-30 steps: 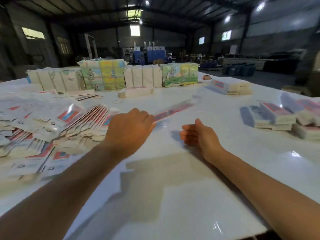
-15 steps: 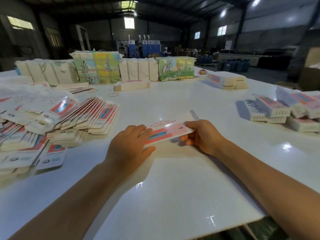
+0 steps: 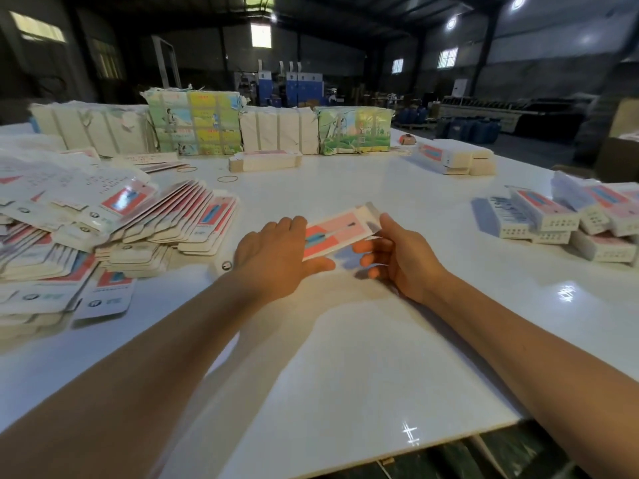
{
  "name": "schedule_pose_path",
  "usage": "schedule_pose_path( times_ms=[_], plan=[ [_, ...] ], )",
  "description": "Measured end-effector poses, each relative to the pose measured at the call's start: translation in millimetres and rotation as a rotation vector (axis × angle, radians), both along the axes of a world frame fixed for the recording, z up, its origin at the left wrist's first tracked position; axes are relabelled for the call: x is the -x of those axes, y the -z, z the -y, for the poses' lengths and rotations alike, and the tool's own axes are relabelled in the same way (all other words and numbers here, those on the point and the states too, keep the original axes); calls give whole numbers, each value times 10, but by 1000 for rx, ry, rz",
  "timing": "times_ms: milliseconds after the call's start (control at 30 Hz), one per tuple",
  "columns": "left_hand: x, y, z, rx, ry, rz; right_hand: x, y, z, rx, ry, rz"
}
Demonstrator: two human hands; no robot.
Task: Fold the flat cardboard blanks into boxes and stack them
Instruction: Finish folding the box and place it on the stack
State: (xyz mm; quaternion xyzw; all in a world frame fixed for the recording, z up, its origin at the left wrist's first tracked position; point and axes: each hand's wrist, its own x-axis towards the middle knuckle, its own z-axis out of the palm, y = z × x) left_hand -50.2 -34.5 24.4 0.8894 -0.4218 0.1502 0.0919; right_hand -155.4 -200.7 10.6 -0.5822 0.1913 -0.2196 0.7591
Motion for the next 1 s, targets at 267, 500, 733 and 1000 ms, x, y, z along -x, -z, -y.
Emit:
schedule_pose_path(
  times_ms=[267, 500, 733, 1000],
  plan=[
    [-62, 96, -138, 56, -87, -82, 13, 96, -35, 196, 217, -20],
    [24, 109, -111, 67, -49, -101, -1, 115, -123, 444, 259, -33],
    [31, 141, -102, 46, -25, 11, 65, 79, -227, 902, 261, -14],
    [88, 166, -100, -10, 0, 170, 68, 65, -212, 739, 232, -27]
  ],
)
